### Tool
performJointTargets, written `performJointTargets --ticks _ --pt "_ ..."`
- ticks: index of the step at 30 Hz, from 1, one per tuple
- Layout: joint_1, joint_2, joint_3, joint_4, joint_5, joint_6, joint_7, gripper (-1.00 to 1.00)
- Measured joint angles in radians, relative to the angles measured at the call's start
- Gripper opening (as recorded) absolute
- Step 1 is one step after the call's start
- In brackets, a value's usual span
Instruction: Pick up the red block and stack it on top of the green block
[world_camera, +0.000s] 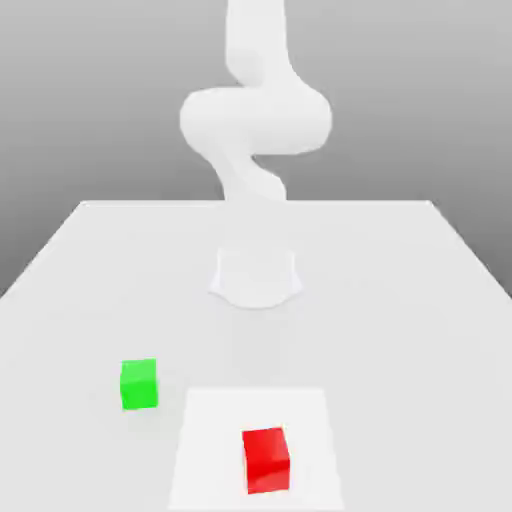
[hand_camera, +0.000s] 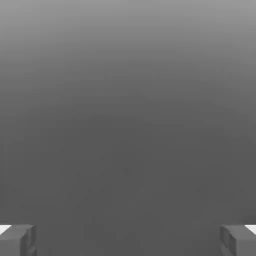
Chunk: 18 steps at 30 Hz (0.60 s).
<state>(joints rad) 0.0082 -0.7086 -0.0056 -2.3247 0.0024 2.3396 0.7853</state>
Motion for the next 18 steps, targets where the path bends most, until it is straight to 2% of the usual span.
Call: performJointTargets --ticks 18 --pt "0.035 0.659 -0.015 -0.178 0.018 0.285 -0.106 0.0"
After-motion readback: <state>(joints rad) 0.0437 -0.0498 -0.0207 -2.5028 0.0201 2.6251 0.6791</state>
